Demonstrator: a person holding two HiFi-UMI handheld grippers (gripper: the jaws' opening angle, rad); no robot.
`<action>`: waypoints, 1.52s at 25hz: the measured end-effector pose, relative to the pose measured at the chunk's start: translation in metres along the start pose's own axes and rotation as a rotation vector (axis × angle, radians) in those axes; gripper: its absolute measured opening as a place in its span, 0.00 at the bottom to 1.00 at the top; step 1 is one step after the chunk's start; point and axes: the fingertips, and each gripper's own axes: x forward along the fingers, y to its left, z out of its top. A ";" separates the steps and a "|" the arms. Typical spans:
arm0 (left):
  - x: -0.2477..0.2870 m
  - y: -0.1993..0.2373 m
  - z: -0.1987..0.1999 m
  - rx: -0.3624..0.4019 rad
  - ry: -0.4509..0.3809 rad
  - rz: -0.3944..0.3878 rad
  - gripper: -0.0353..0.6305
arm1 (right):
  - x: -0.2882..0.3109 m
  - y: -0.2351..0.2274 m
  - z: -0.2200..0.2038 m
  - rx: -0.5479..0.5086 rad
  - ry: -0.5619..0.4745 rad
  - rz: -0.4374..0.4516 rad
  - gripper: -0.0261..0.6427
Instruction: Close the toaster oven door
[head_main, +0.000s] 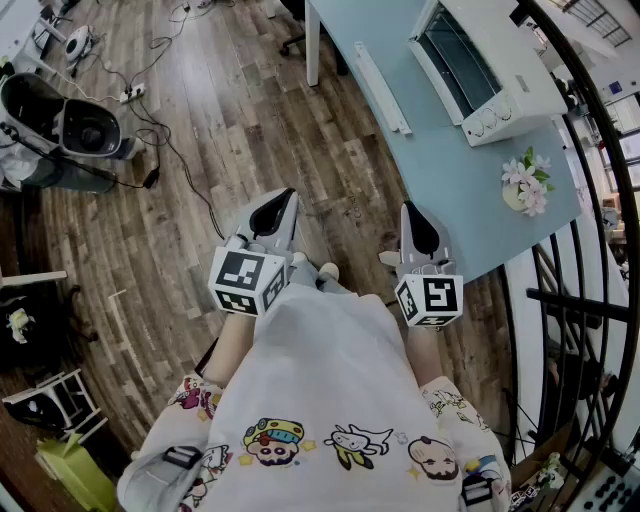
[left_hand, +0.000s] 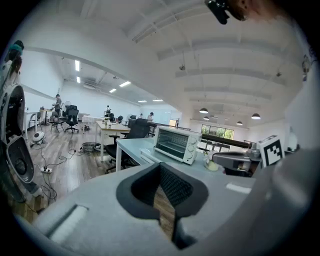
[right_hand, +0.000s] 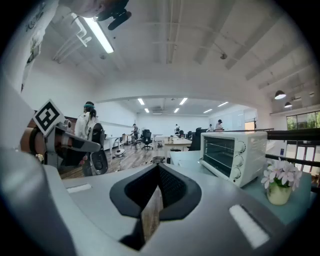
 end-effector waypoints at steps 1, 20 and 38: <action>0.000 -0.003 0.000 -0.003 -0.001 -0.002 0.06 | -0.002 -0.002 0.001 0.007 -0.011 -0.001 0.05; 0.032 0.043 0.011 -0.068 -0.044 0.072 0.09 | 0.060 0.000 0.005 0.018 0.009 0.111 0.07; 0.131 0.206 0.088 -0.021 -0.043 -0.004 0.12 | 0.249 0.018 0.046 0.022 0.031 0.057 0.19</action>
